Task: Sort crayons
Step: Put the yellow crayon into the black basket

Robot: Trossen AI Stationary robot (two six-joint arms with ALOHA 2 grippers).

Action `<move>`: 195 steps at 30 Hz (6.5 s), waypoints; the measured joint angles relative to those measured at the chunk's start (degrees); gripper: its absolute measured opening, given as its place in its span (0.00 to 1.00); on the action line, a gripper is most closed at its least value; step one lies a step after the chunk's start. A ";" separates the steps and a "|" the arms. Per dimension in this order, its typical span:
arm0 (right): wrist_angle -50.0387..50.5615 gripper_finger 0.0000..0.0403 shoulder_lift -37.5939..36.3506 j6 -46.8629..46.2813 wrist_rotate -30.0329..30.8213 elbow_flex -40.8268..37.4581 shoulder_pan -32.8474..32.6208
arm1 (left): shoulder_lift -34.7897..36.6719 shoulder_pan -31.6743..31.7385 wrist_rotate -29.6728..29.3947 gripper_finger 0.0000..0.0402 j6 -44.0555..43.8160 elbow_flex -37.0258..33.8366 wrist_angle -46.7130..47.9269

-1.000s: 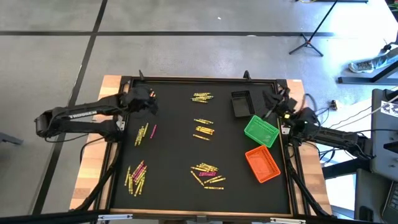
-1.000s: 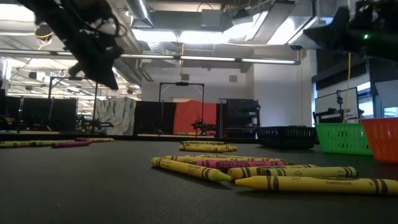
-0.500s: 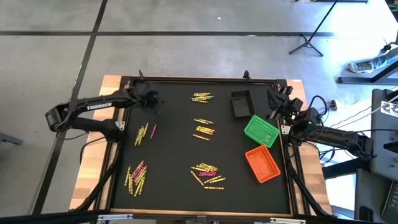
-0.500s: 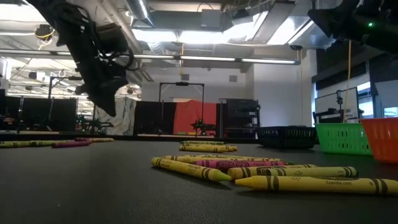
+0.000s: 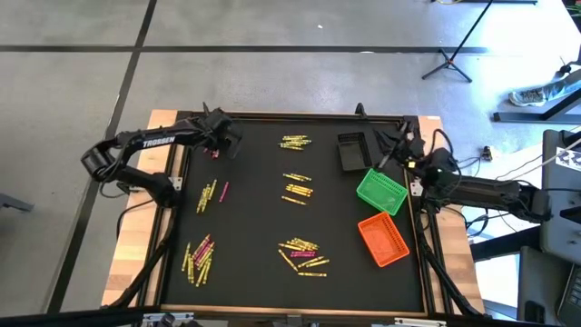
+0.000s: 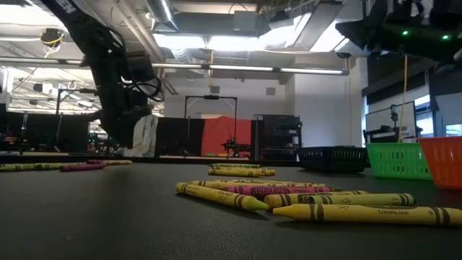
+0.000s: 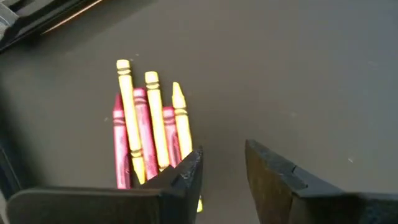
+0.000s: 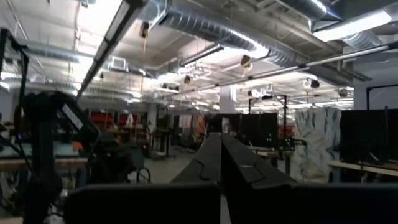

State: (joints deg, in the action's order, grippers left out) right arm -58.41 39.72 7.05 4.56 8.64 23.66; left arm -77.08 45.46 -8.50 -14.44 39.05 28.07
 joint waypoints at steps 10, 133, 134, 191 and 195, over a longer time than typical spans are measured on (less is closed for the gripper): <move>0.07 0.01 7.49 2.30 0.15 3.42 0.00 | -6.88 3.43 -0.21 0.25 1.49 1.64 2.17; 1.77 0.42 48.17 9.87 -22.36 28.34 -10.25 | -6.22 -31.59 14.62 0.03 33.07 -0.74 -67.80; 1.70 0.42 48.14 9.92 -21.96 28.69 -10.69 | -6.22 -31.96 14.59 0.03 33.07 -0.74 -67.86; 65.36 0.07 42.11 1.07 21.75 34.21 2.62 | -6.18 -33.36 0.45 0.30 34.47 -0.70 -63.49; 69.93 0.04 42.14 -1.59 14.34 34.19 5.64 | -6.18 -33.36 0.45 0.30 34.42 -0.70 -63.66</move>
State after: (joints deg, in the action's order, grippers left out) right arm 11.52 81.85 5.46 18.90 42.83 29.30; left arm -83.26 12.10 -8.05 19.99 38.35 -35.59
